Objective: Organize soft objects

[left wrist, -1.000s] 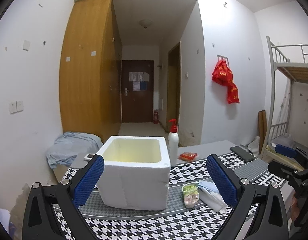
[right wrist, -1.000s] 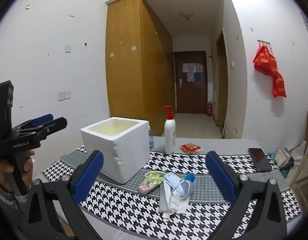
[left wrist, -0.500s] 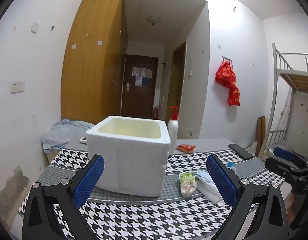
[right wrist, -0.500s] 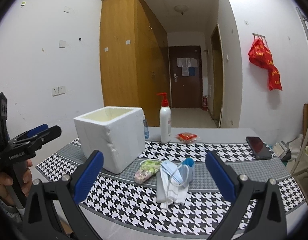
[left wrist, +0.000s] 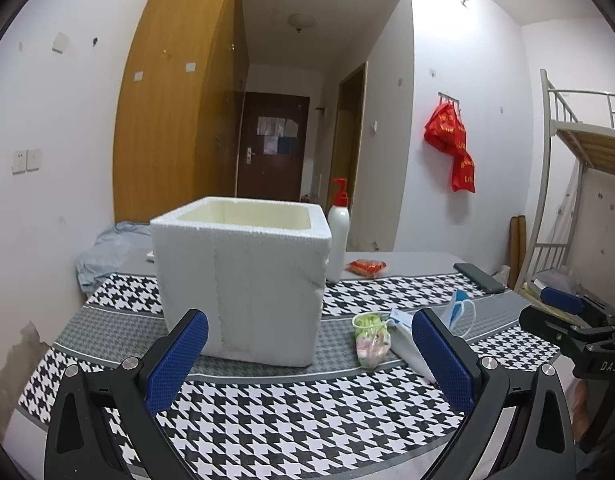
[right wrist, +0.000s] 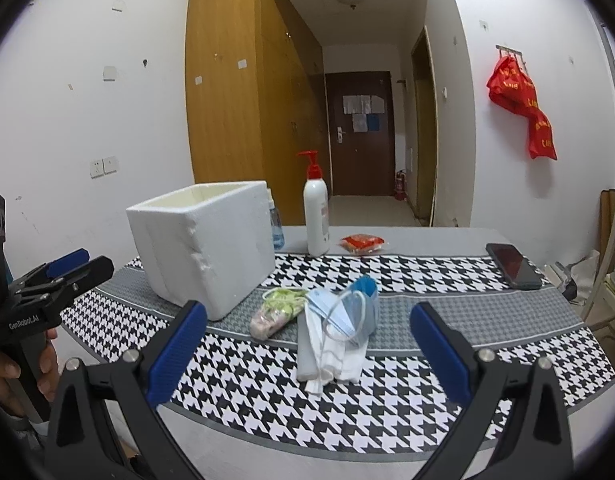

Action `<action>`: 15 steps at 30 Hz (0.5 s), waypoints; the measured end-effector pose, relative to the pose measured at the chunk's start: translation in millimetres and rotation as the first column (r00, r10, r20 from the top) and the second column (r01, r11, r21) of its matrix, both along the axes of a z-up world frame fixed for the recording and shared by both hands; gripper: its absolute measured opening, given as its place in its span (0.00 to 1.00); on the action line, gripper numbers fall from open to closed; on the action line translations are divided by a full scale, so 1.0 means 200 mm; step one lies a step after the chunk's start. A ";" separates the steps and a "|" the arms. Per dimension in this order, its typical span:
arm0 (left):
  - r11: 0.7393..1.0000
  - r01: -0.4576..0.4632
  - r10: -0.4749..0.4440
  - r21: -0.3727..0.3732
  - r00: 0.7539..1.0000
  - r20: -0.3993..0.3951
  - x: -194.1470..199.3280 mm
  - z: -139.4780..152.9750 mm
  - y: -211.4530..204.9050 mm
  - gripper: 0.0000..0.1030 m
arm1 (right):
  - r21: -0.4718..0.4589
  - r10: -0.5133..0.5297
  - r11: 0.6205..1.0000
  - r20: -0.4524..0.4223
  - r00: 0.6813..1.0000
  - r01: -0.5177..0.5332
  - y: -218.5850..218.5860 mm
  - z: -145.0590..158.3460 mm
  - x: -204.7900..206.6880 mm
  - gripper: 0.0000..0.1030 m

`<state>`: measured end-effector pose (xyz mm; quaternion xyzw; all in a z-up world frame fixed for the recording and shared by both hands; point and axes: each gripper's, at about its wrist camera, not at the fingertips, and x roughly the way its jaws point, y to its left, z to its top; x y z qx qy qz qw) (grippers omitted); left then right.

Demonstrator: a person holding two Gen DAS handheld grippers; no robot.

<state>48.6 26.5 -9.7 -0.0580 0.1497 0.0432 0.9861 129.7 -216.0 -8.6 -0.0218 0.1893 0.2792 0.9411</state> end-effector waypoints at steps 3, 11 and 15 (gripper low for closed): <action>1.000 0.008 -0.008 -0.003 1.000 -0.009 0.01 -0.02 -0.01 0.99 | -0.004 -0.007 1.000 -0.013 1.000 0.007 -0.01 -0.02 0.02 1.00; 1.000 0.029 -0.029 -0.002 0.999 -0.040 0.05 -0.09 -0.06 0.99 | -0.021 -0.013 1.000 -0.060 0.998 0.012 -0.02 -0.08 0.07 1.00; 0.999 0.047 -0.047 -0.002 0.997 -0.061 0.08 -0.11 -0.09 0.99 | -0.023 -0.018 1.000 -0.077 0.997 0.016 -0.04 -0.10 0.08 1.00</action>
